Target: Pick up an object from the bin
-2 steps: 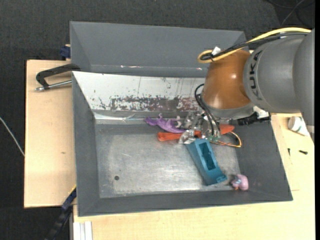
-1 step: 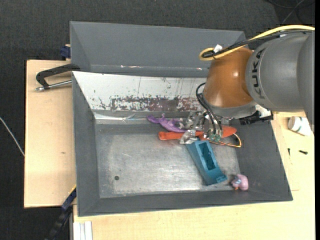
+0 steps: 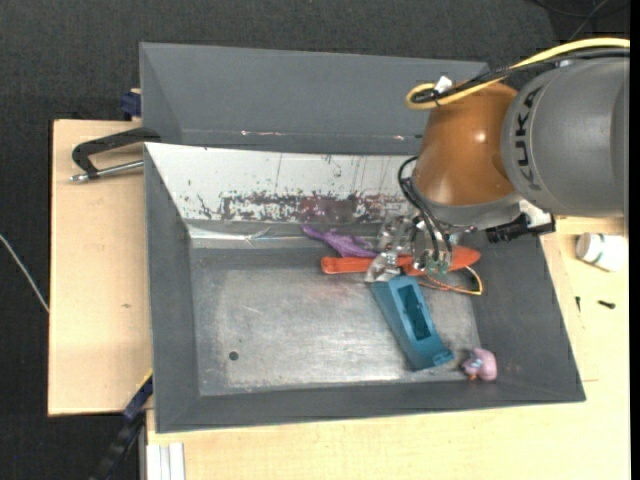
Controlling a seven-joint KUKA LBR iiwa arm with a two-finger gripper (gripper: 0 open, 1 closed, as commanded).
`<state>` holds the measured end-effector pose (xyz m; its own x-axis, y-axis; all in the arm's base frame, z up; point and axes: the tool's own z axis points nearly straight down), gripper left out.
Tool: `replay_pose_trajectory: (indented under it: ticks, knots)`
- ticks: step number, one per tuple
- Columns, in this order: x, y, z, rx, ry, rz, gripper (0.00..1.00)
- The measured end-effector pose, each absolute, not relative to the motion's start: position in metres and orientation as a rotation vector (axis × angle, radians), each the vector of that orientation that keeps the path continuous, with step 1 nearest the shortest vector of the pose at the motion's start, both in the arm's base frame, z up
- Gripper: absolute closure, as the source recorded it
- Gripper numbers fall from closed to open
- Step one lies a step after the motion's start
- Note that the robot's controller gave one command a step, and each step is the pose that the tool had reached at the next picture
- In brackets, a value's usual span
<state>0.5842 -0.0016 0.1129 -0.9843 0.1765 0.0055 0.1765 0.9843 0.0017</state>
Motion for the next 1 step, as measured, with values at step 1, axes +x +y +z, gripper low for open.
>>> replay_pose_trajectory:
  ticks: [1]
  knots:
    - [0.5861,-0.0017,0.1340,-0.279,-3.132,-0.003,1.00]
